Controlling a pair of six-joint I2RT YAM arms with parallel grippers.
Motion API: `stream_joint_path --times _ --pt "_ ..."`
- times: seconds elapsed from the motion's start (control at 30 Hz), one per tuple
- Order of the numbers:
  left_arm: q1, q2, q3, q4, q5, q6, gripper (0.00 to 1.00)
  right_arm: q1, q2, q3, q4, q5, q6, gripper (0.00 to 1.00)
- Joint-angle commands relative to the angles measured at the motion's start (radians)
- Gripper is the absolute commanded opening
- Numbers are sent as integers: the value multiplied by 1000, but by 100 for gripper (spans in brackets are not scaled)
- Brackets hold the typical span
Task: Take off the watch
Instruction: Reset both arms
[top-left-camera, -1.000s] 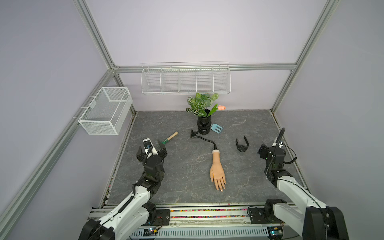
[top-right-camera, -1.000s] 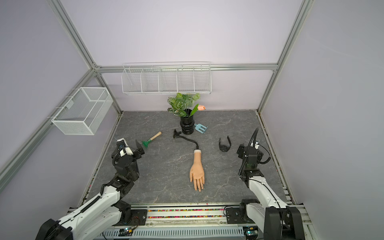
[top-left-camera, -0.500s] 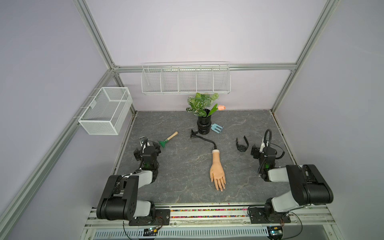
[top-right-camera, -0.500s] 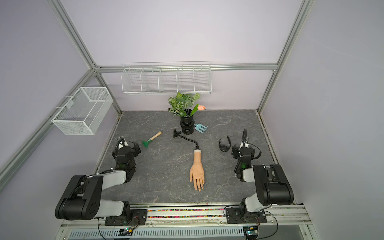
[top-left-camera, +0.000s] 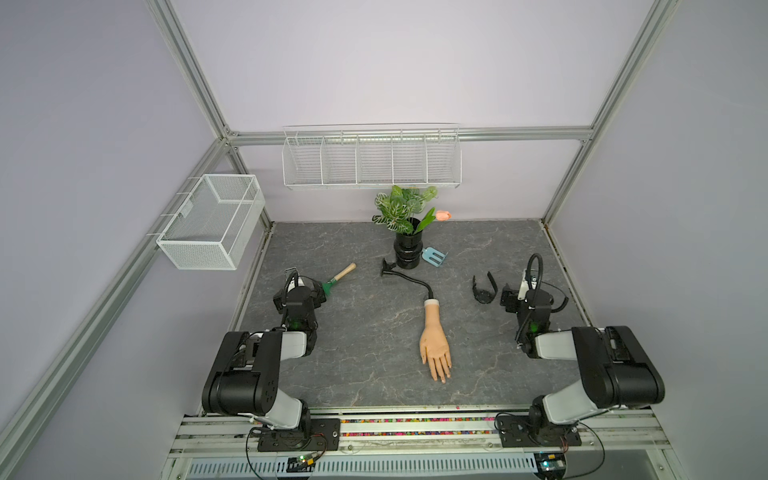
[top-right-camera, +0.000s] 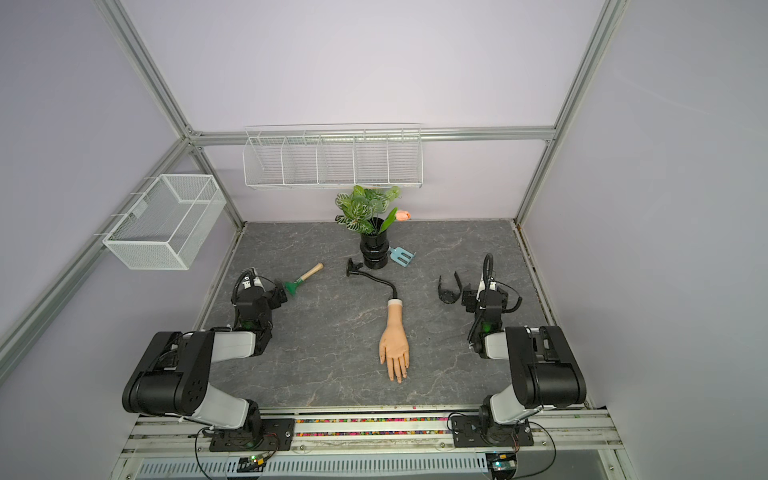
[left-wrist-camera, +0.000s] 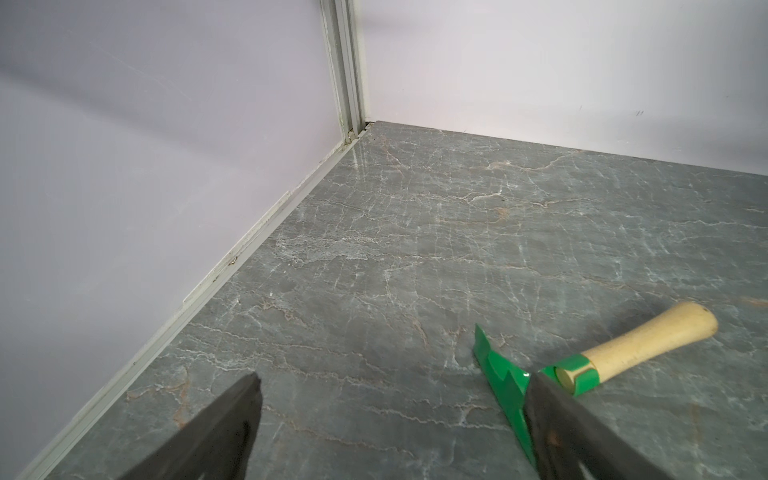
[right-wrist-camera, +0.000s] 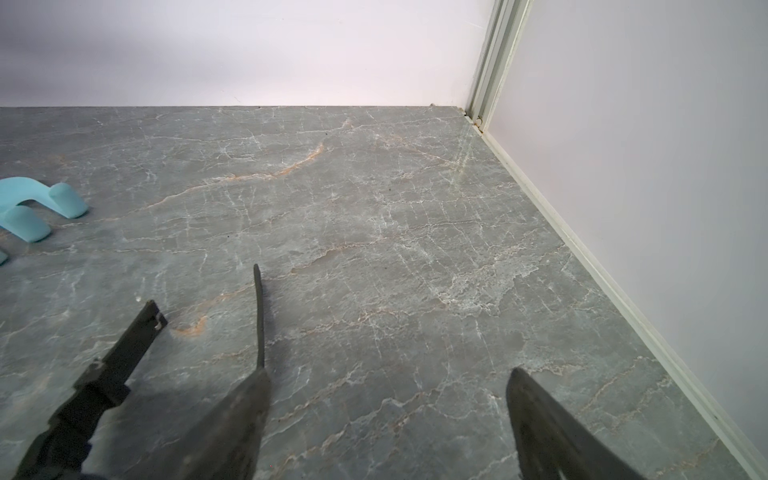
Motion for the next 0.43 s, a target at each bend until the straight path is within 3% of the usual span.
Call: stream_joint_path --times 0.0,0.4 --pt "5 -7 23 0 9 1 99 2 -5 11 3 -13 -13 89" --pt "5 -7 24 -2 9 -1 99 17 -9 -7 31 27 -18 89"
